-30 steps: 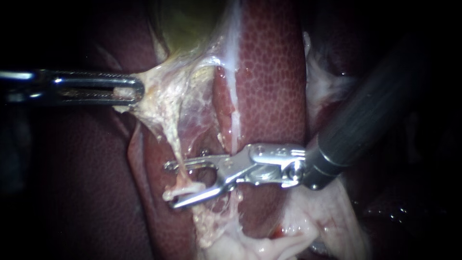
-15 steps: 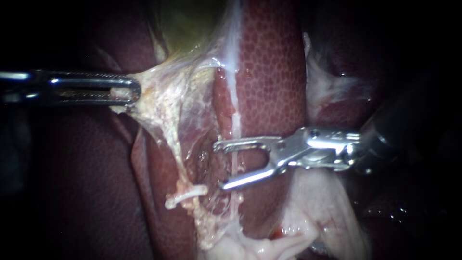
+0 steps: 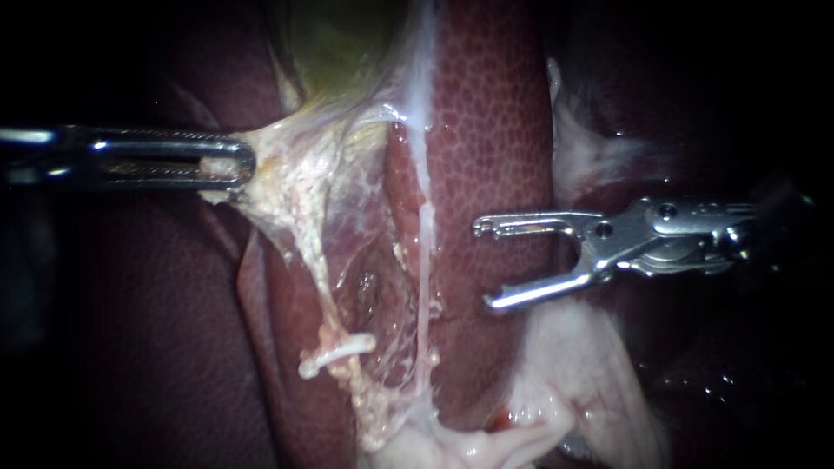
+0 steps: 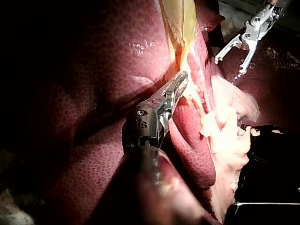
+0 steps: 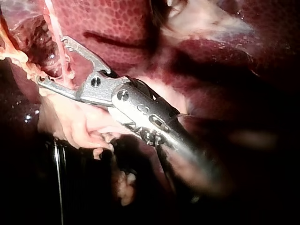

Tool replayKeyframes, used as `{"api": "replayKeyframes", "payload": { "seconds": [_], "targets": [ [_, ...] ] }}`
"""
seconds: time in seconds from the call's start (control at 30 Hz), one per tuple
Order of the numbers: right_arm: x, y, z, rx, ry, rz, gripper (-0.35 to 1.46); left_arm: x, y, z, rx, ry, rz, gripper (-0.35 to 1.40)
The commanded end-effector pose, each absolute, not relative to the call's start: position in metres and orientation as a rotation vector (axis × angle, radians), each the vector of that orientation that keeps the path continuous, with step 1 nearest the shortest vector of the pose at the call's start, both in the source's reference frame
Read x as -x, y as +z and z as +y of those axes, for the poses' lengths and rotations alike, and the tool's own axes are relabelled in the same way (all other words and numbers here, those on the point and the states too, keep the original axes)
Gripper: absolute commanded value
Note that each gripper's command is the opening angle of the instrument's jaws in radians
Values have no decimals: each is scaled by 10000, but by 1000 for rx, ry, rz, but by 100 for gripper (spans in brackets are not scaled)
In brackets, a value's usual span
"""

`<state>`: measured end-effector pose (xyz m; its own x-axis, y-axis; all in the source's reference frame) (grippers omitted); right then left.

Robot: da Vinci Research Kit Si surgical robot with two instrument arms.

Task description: Going back first clip left tube

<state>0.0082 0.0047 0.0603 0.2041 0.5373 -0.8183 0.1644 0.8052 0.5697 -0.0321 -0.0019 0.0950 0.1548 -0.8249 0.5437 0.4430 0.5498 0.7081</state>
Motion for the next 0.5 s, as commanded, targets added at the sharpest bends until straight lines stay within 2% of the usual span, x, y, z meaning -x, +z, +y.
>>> {"api": "replayKeyframes", "payload": {
  "seconds": [0.03,0.5],
  "targets": [
    [-81,601,47,-625,280,1364,60,322,951,-19,-432,-950,-1068,-35],
    [-75,589,45,-625,273,1364,60,338,977,-25,-414,-949,-1069,-35]
  ]
}}
